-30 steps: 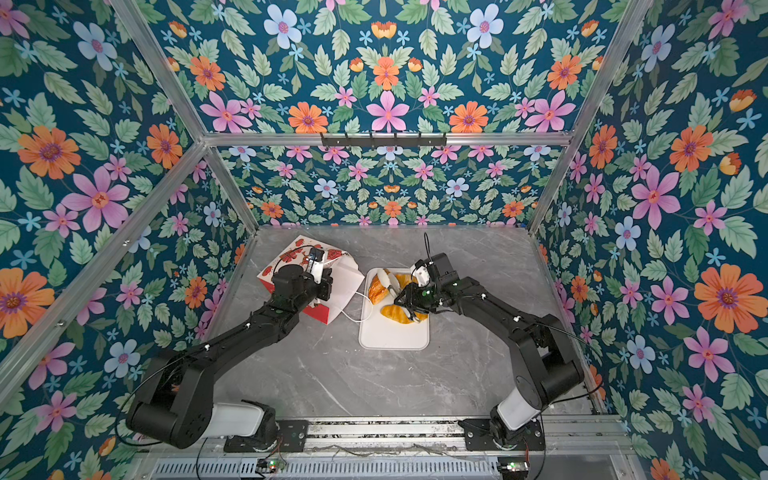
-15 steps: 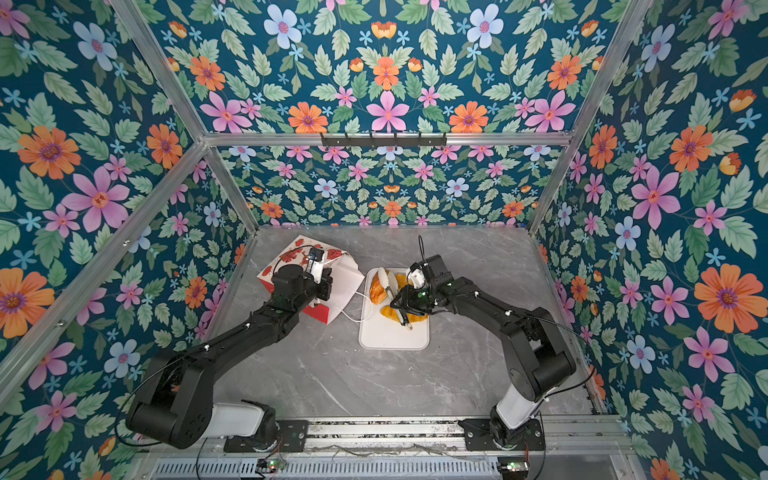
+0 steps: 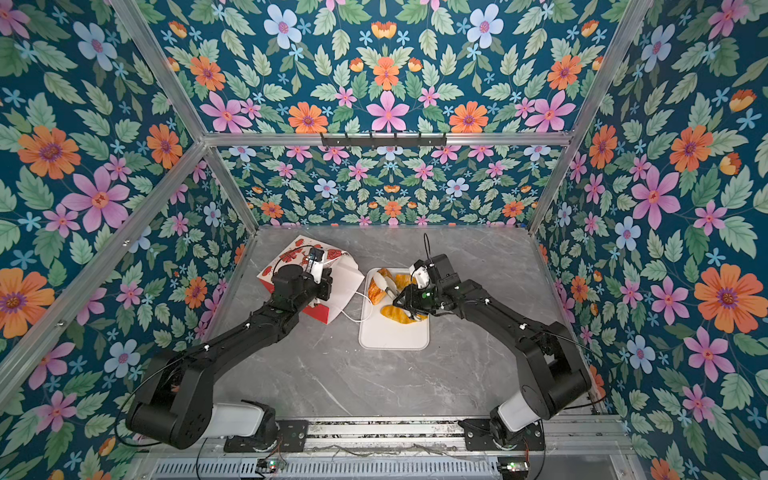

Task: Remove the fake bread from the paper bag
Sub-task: 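Lift the open tongs off the tray and swing them toward the bag, then insert the tongs into the bag and pinch the yellow piece with the right gripper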

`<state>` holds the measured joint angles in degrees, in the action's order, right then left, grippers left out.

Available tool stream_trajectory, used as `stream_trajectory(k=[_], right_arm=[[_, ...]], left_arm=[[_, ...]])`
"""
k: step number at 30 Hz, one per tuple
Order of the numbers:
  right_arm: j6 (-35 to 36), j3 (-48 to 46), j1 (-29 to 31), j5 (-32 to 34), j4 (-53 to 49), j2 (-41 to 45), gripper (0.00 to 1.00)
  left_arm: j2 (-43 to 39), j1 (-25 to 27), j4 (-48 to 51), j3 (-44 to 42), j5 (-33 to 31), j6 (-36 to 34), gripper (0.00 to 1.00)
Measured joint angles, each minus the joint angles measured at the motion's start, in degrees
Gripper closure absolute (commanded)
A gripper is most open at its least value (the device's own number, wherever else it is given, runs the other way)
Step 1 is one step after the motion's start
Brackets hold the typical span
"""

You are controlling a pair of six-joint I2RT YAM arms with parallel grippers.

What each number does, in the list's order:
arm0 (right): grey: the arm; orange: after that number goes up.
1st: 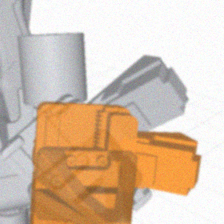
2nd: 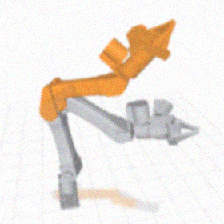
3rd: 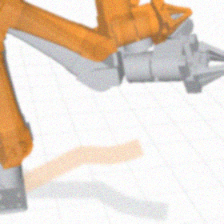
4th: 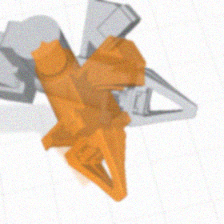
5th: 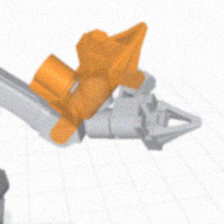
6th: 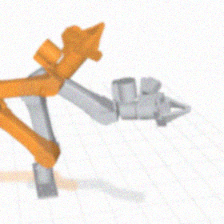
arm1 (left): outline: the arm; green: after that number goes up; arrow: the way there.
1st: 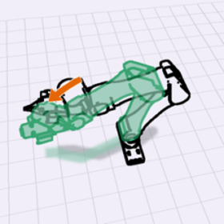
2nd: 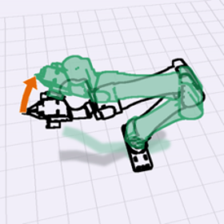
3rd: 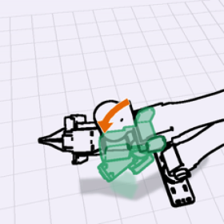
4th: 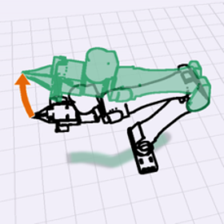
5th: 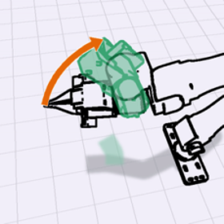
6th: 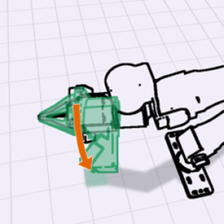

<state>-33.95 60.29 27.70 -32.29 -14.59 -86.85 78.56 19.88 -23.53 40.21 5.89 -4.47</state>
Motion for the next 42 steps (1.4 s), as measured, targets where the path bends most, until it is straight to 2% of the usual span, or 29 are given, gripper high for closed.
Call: stream_trajectory(k=[7,11,15,22,33,42], right_arm=[[6.25,5.20,2.49,3.89,-6.40,3.78,0.63],[10.34,6.29,6.29,8.11,-11.19,6.27,0.63],[13.11,6.95,10.51,9.62,-12.98,6.21,0.62],[15.15,10.05,13.33,9.73,-11.63,-1.79,0.62],[15.82,23.76,13.64,6.23,-6.34,-17.70,0.62],[13.62,25.38,16.02,5.07,-4.11,-21.75,0.61]], left_arm=[[-0.70,0.00,0.55,0.42,0.04,-0.04,1.00],[-0.92,0.00,1.31,1.05,0.17,-0.52,1.00],[-0.96,0.00,2.08,2.21,0.39,-1.77,1.00],[-2.32,-0.02,5.07,3.50,0.15,-4.94,1.00],[-4.33,-0.48,11.08,5.81,-1.03,-11.65,1.00],[-4.00,-0.74,14.67,8.92,3.98,-15.37,1.00]])
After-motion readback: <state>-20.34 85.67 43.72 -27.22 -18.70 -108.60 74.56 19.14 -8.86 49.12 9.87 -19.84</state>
